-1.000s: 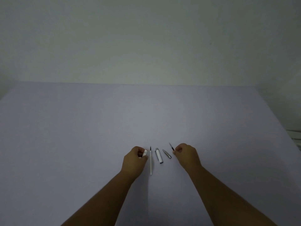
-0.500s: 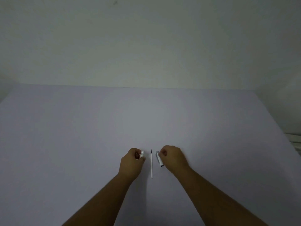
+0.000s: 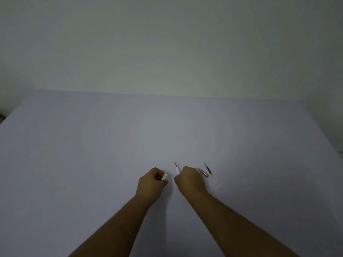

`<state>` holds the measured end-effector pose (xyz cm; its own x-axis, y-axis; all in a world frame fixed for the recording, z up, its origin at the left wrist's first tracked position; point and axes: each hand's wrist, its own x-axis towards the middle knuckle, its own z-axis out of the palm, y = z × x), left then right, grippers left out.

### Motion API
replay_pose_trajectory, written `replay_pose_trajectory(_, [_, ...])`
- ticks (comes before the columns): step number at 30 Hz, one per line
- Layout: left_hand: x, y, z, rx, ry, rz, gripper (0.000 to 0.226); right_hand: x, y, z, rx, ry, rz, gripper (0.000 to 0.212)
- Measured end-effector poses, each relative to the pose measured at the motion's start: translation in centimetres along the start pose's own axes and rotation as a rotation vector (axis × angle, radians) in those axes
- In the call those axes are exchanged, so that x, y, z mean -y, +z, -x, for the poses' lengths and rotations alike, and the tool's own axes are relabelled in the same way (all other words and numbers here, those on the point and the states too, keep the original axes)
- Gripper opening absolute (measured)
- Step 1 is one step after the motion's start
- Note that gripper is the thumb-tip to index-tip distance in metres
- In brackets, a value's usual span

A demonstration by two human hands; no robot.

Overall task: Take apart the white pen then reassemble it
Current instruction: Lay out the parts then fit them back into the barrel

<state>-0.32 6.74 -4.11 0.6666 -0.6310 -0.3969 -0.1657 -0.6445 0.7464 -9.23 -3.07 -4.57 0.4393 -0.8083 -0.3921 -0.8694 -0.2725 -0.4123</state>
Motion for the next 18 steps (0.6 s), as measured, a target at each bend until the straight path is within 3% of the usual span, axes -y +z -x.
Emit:
replay_pose_trajectory(3, [-0.2,-0.3,0.2,0.026,0.007,-0.011,0.007,0.2,-1.6,0.2,-0.174,0.006,-0.367,0.023])
replay_pose_trajectory(6, [-0.8,-0.3,0.4,0.051,0.015,0.006,0.006,0.2,-2.9,0.3,-0.225,0.019,-0.647,0.019])
replay_pose_trajectory(18, [-3.5,0.2,1.2,0.069,0.091,0.074,0.007,-0.9,-3.1,1.2,-0.084,-0.038,-0.702,0.018])
